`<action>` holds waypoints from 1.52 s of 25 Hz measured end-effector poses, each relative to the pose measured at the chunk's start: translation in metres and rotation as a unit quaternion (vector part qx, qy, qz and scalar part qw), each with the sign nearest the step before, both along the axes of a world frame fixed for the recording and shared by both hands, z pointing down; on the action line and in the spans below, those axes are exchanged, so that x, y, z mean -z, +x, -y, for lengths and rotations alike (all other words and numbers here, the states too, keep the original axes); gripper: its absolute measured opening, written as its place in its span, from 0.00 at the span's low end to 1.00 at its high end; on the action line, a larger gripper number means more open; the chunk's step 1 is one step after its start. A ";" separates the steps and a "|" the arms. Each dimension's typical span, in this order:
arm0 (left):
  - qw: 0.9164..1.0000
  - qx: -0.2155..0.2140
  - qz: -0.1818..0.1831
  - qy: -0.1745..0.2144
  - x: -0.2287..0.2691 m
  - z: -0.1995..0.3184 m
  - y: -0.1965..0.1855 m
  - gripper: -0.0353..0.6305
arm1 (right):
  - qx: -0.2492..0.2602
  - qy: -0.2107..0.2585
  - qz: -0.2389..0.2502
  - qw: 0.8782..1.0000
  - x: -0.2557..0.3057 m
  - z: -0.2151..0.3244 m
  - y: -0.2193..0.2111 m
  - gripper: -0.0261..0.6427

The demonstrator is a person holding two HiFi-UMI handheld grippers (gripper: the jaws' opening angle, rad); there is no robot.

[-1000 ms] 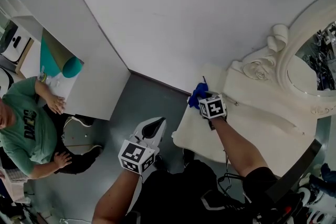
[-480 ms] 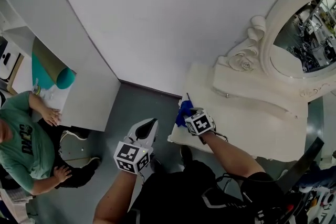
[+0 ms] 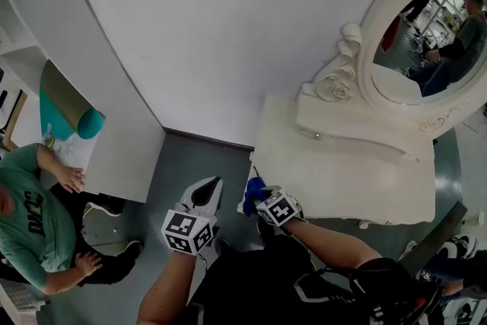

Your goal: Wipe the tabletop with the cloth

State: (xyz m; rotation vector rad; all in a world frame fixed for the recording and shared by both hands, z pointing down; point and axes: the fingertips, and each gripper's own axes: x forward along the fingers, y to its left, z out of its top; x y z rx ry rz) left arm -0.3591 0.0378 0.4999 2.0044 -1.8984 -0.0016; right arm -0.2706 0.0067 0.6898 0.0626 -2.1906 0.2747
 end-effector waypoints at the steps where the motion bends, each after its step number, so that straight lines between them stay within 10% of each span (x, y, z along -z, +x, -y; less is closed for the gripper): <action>1: 1.000 0.001 -0.001 0.001 0.001 -0.002 0.000 0.06 | 0.003 -0.005 -0.004 1.000 0.000 -0.003 0.002 0.18; 19: 0.999 0.033 0.012 -0.031 0.002 0.002 0.005 0.06 | -0.134 0.096 -0.018 0.986 0.007 0.233 -0.017 0.19; 38: 1.000 -0.017 0.003 -0.004 0.009 0.017 0.023 0.06 | -0.061 0.024 -0.028 0.997 -0.001 0.070 0.047 0.19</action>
